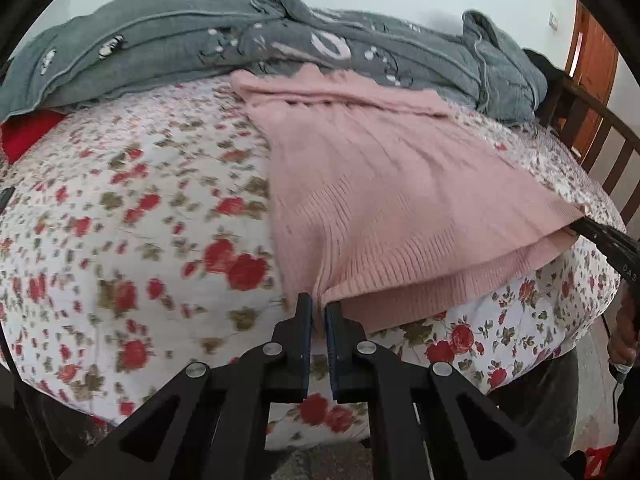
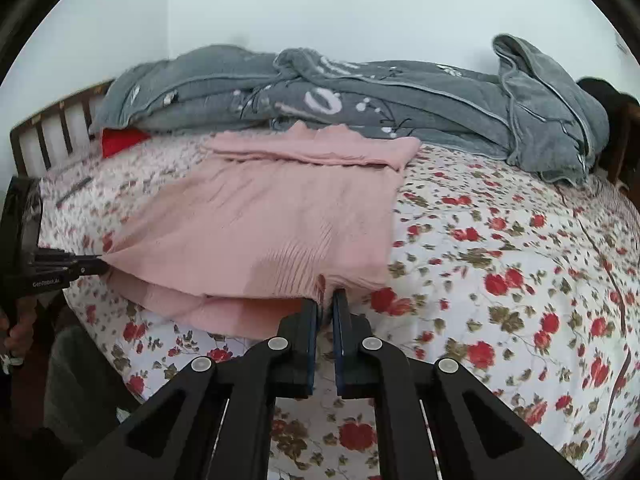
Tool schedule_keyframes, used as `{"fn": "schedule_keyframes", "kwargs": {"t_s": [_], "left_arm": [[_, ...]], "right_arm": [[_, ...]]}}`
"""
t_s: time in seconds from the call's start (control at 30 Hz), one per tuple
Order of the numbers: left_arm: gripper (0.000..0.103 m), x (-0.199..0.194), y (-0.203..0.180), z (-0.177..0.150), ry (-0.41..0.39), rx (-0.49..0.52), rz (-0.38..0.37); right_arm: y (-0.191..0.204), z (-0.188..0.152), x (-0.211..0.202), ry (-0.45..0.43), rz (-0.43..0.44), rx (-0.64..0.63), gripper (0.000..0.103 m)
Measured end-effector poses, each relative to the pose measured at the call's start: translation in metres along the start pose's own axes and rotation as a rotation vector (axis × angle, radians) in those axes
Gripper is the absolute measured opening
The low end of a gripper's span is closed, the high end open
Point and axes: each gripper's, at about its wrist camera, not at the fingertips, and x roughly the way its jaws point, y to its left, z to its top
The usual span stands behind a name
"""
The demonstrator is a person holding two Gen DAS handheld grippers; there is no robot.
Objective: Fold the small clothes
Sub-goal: 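Close the left tool on the hem while the right tool grips the hem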
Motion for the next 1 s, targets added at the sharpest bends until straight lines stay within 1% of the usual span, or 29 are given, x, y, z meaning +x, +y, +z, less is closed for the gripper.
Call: {"fn": "schedule_keyframes", "kwargs": {"t_s": [0.03,0.1,0.13,0.17,0.2,0.23,0.33,0.43,0.5,0.53,0.57,0.6,0.63,0.67,0.73,0.8,0.83,0.9,0.93,1.0], "left_arm": [[0.007,-0.005,0.003,-0.001,-0.012,0.003,0.001],[0.005,-0.005,0.009,-0.005,-0.007,0.004,0.018],[0.002,-0.001,0.013,-0.008,0.012,0.000,0.053],[0.002,0.004,0.018,-0.012,0.030,-0.011,0.074],[0.002,0.008,0.024,-0.015,0.047,-0.030,0.070],[0.002,0.011,0.031,-0.020,0.065,-0.057,0.043],[0.002,0.008,0.038,-0.027,0.062,-0.082,0.015],[0.002,0.004,0.039,-0.024,0.062,-0.094,-0.027],[0.003,0.003,0.037,-0.018,0.064,-0.102,-0.054],[0.004,0.003,0.037,-0.014,0.068,-0.104,-0.061],[0.007,0.005,0.035,-0.010,0.072,-0.108,-0.070],[0.009,0.006,0.034,-0.008,0.072,-0.112,-0.078],[0.020,0.008,0.030,-0.006,0.071,-0.114,-0.086],[0.036,0.010,0.028,-0.002,0.067,-0.117,-0.097],[0.050,0.012,0.024,0.002,0.060,-0.130,-0.106],[0.050,0.015,0.021,0.006,0.055,-0.146,-0.136],[0.050,0.017,0.020,0.008,0.060,-0.153,-0.148],[0.050,0.026,0.019,0.010,0.079,-0.175,-0.154],[0.050,0.030,0.019,0.009,0.087,-0.180,-0.149],[0.049,0.037,0.017,0.008,0.095,-0.186,-0.137]], "right_arm": [[-0.003,-0.001,-0.003,-0.007,0.008,0.010,0.006],[-0.008,-0.006,-0.003,0.002,0.024,0.026,0.006],[-0.011,-0.011,0.003,0.028,0.027,0.040,0.006],[-0.014,-0.015,0.007,0.045,0.020,0.049,0.006],[-0.015,-0.018,0.013,0.063,0.011,0.055,0.006],[-0.016,-0.025,0.018,0.087,0.007,0.058,0.006],[-0.012,-0.033,0.019,0.111,-0.007,0.031,0.006],[-0.012,-0.037,0.017,0.148,0.004,0.017,0.006],[-0.018,-0.038,0.012,0.161,0.024,0.029,0.010],[-0.023,-0.038,0.007,0.160,0.031,0.041,0.014],[-0.028,-0.035,0.001,0.149,0.045,0.057,0.021],[-0.032,-0.033,-0.005,0.133,0.055,0.070,0.031],[-0.037,-0.028,-0.012,0.099,0.064,0.092,0.038],[-0.041,-0.024,-0.016,0.073,0.069,0.109,0.049],[-0.044,-0.014,-0.019,0.034,0.087,0.136,0.054],[-0.042,-0.007,-0.010,0.039,0.103,0.159,0.054],[-0.039,-0.003,0.000,0.056,0.109,0.172,0.054],[-0.034,-0.001,0.017,0.084,0.115,0.174,0.054],[-0.030,-0.001,0.028,0.103,0.109,0.167,0.054],[-0.025,-0.007,0.048,0.153,0.070,0.159,0.054]]}}
